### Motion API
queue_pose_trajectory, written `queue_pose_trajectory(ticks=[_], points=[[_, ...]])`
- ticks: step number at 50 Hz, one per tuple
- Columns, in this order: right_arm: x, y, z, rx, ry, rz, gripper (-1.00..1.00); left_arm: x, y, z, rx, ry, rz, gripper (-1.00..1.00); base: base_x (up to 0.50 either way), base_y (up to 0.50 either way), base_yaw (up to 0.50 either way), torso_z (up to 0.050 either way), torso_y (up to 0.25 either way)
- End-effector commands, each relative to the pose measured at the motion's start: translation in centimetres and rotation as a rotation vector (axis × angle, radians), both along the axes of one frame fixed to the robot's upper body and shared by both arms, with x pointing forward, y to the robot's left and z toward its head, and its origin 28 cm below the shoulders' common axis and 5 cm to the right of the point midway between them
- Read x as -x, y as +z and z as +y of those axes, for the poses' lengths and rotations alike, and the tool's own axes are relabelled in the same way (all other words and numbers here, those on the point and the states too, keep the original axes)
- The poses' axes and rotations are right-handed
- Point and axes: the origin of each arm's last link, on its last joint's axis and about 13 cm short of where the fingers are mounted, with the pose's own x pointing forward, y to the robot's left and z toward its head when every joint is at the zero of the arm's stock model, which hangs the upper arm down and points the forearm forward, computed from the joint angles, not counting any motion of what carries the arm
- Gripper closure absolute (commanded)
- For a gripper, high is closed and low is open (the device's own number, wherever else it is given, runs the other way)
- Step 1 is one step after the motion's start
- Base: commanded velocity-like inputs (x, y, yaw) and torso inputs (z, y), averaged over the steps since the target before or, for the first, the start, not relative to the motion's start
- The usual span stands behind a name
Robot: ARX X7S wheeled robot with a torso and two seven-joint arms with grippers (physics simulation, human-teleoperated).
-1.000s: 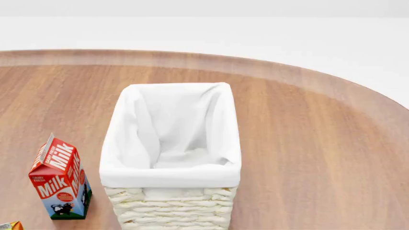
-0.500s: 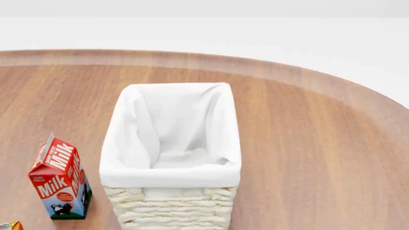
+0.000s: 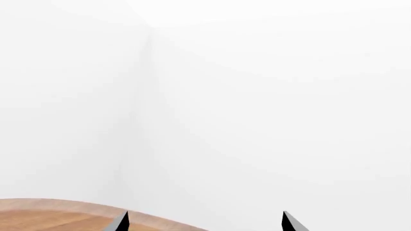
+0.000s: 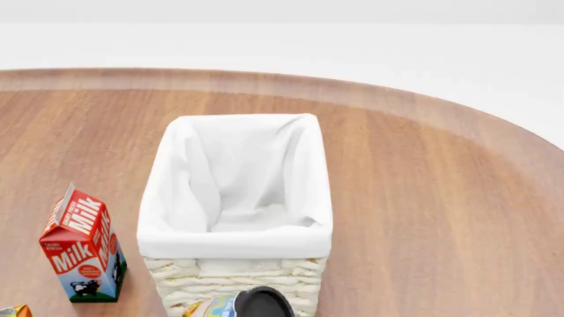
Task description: Pick up the alphabet soup, and put it in the basket.
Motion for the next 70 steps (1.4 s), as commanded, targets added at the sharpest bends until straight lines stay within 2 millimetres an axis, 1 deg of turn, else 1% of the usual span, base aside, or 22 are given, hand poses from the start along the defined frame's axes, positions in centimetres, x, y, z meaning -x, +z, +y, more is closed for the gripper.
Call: queue_pose_trajectory(ticks=[1, 9, 12, 15, 16, 18, 22, 27, 30, 33, 35, 37, 44, 46, 49, 54, 60, 62, 64, 66, 68, 70], points=[[-0.7, 1.2, 0.6, -0.045, -0.085, -0.014, 1.0, 0.0, -0.1, 0.0, 0.0, -0.001, 0.002, -1.0, 0.0, 0.0, 0.0, 0.0, 0.0], [-0.7, 2.5, 1.5, -0.056, -0.163, -0.028, 1.0, 0.0, 0.0, 0.1, 0.002, 0.001, -0.002, -1.0, 0.0, 0.0, 0.0, 0.0, 0.001], [-1.2, 4.0, 1.5, -0.096, -0.204, -0.009, 1.0, 0.1, 0.1, 0.1, 0.004, -0.001, -0.004, -1.0, 0.0, 0.0, 0.0, 0.0, 0.0], [-1.3, 5.3, 1.6, -0.105, -0.249, -0.036, 1.0, 0.1, 0.1, 0.1, 0.004, 0.0, -0.003, -1.0, 0.0, 0.0, 0.0, 0.0, 0.0], [-1.4, 6.1, 1.7, -0.096, -0.264, -0.051, 1.0, 0.0, 0.1, 0.1, 0.004, 0.0, -0.003, -1.0, 0.0, 0.0, 0.0, 0.0, 0.0], [-1.6, 7.0, 1.8, -0.105, -0.274, -0.032, 1.0, 0.0, 0.0, 0.0, 0.004, -0.001, -0.002, -1.0, 0.0, 0.0, 0.0, 0.0, 0.0], [-2.2, 8.5, 2.1, -0.128, -0.332, -0.031, 1.0, 0.0, 0.0, 0.0, 0.002, -0.004, -0.001, -1.0, 0.0, 0.0, 0.0, 0.0, 0.0], [-2.7, 9.8, 2.4, -0.12, -0.383, -0.032, 1.0, 0.0, 0.0, 0.1, 0.006, -0.001, -0.003, -1.0, 0.0, 0.0, 0.0, 0.0, 0.002], [-3.1, 10.9, 2.5, -0.08, -0.456, -0.019, 1.0, 0.1, 0.1, 0.1, 0.007, 0.001, -0.005, -1.0, 0.0, 0.0, 0.0, 0.0, 0.0], [-3.6, 11.6, 2.8, 0.008, -0.514, 0.012, 1.0, 0.0, 0.1, 0.1, 0.006, 0.002, -0.006, -1.0, 0.0, 0.0, 0.0, 0.0, 0.0], [-3.7, 12.1, 2.8, 0.042, -0.556, -0.018, 1.0, 0.0, 0.1, 0.2, 0.007, 0.002, -0.005, -1.0, 0.0, 0.0, 0.0, 0.0, 0.0], [-3.7, 12.6, 2.8, 0.056, -0.557, -0.012, 1.0, 0.0, 0.1, 0.2, 0.007, 0.003, -0.006, -1.0, 0.0, 0.0, 0.0, 0.0, 0.0], [-4.9, 14.8, 2.9, 0.172, -0.721, -0.094, 1.0, -0.2, -0.1, 0.3, 0.009, 0.004, -0.005, -1.0, 0.0, 0.0, 0.0, 0.0, 0.001], [-4.9, 15.1, 2.9, 0.187, -0.709, -0.082, 1.0, -0.3, -0.1, 0.3, 0.009, 0.005, -0.003, -1.0, 0.0, 0.0, 0.0, 0.0, 0.0], [-5.4, 15.9, 3.0, 0.24, -0.745, -0.098, 1.0, -0.3, -0.1, 0.3, 0.006, 0.003, -0.002, -1.0, 0.0, 0.0, 0.0, 0.0, 0.0], [-7.4, 17.2, 3.6, 0.345, -0.794, -0.086, 1.0, -0.3, -0.2, 0.2, -0.001, 0.003, 0.0, -1.0, 0.0, 0.0, 0.0, 0.0, 0.0], [-9.3, 19.1, 4.1, 0.387, -0.813, -0.07, 1.0, -0.2, -0.1, 0.3, 0.0, 0.009, -0.004, -1.0, 0.0, 0.0, 0.0, 0.003, 0.0], [-10.3, 20.1, 4.4, 0.394, -0.839, -0.065, 1.0, -0.2, -0.1, 0.3, -0.001, 0.009, -0.006, -1.0, 0.0, 0.0, 0.0, 0.0, 0.005], [-10.8, 20.5, 4.5, 0.409, -0.852, -0.069, 1.0, -0.1, -0.1, 0.2, -0.005, 0.008, -0.007, -1.0, 0.0, 0.0, 0.0, 0.0, 0.0], [-11.5, 21.0, 4.8, 0.435, -0.803, -0.028, 1.0, -0.1, 0.0, 0.2, -0.005, 0.007, -0.007, -1.0, 0.0, 0.0, 0.0, 0.0, 0.0], [-11.7, 21.2, 4.9, 0.429, -0.793, -0.022, 1.0, -0.1, 0.0, 0.2, -0.005, 0.007, -0.006, -1.0, 0.0, 0.0, 0.0, 0.0, 0.0], [-12.7, 21.7, 5.1, 0.434, -0.802, -0.011, 1.0, -0.1, 0.0, 0.3, -0.004, 0.007, -0.007, -1.0, 0.0, 0.0, 0.0, 0.0, 0.0]])
